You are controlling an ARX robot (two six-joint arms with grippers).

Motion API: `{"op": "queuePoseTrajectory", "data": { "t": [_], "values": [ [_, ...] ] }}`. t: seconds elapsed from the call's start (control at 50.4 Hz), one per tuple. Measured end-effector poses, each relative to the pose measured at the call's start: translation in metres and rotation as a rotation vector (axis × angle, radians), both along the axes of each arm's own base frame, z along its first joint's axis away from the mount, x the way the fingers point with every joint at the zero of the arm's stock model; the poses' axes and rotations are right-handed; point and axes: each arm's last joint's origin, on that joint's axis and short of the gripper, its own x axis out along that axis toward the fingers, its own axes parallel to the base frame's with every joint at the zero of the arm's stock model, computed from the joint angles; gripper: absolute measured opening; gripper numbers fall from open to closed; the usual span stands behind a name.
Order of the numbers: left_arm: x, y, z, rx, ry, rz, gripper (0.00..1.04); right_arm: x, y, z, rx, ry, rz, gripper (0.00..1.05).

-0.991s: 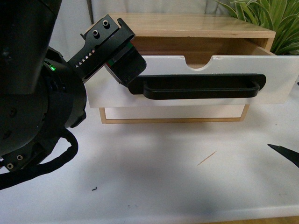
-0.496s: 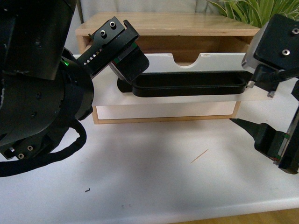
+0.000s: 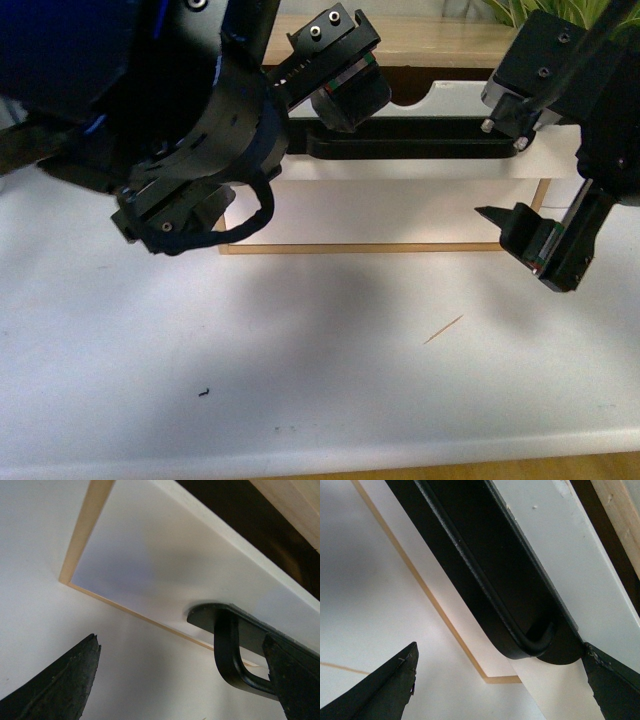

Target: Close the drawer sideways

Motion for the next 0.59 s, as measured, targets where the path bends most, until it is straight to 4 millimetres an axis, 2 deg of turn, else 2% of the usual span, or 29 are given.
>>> {"op": "queuePoseTrajectory", "data": {
  "t": [0.357, 0.595],
  "values": [
    [0.055, -0.004, -0.004, -0.002, 0.010, -0.025, 0.99, 0.044, 0.004, -0.005, 0.016, -0.010, -0.061, 0.96],
    [0.061, -0.002, -0.004, 0.013, 0.014, -0.026, 0.99, 0.050, 0.004, -0.012, 0.022, 0.003, -0.076, 0.96]
  ]
}}
